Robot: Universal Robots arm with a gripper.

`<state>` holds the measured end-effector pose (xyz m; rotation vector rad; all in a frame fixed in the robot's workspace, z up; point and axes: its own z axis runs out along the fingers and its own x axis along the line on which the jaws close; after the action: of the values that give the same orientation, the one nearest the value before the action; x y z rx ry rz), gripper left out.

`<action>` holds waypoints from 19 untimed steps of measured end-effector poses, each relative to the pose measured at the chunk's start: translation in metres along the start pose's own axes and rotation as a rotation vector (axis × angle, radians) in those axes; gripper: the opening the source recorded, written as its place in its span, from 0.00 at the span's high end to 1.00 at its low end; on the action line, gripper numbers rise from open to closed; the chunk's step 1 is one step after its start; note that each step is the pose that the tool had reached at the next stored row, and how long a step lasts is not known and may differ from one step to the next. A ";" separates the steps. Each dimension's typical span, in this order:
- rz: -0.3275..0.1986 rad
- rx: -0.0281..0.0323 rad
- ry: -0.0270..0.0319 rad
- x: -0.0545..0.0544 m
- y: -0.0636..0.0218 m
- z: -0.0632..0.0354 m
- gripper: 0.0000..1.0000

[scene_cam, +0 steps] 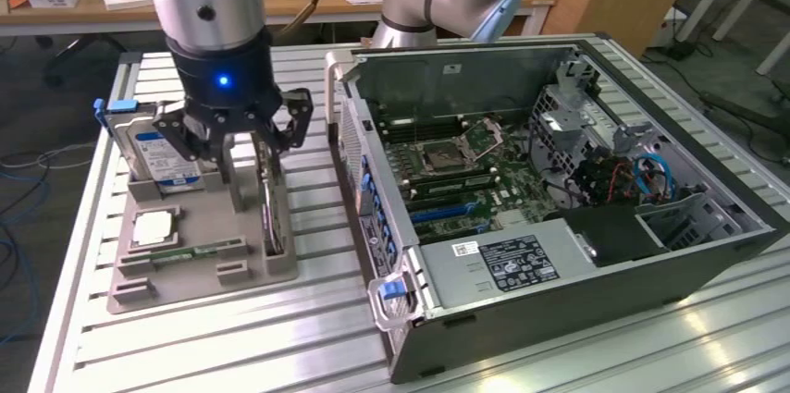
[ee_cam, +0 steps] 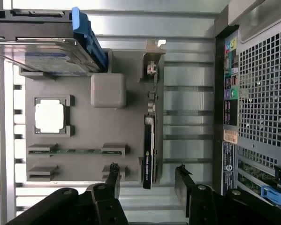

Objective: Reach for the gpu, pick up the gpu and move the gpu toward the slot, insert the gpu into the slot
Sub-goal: 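Pick up the gpu and move the gpu toward the slot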

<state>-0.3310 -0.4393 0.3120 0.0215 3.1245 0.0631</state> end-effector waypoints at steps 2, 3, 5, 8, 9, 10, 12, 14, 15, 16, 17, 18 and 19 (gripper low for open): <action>0.000 0.0000 0.0000 0.000 0.0007 0.0036 0.41; 0.000 0.0001 0.0001 0.000 0.0012 0.0055 0.41; 0.000 0.0001 0.0001 0.000 0.0031 0.0091 0.41; -0.001 0.0001 0.0001 0.000 0.0076 0.0148 0.41; 0.000 0.0002 0.0001 0.000 0.0093 0.0167 0.41; -0.001 0.0002 0.0001 0.000 0.0105 0.0186 0.41; 0.000 0.0003 0.0000 0.000 0.0123 0.0223 0.41; 0.000 0.0005 0.0001 0.000 0.0141 0.0259 0.41; 0.000 0.0006 0.0001 0.000 0.0150 0.0279 0.41; 0.000 0.0006 0.0001 0.000 0.0159 0.0298 0.41; 0.000 0.0006 0.0002 0.000 0.0168 0.0316 0.41; 0.000 0.0006 0.0001 0.000 0.0180 0.0334 0.41; 0.000 0.0005 0.0001 0.000 0.0192 0.0353 0.41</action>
<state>-0.3304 -0.4187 0.2775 0.0208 3.1247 0.0623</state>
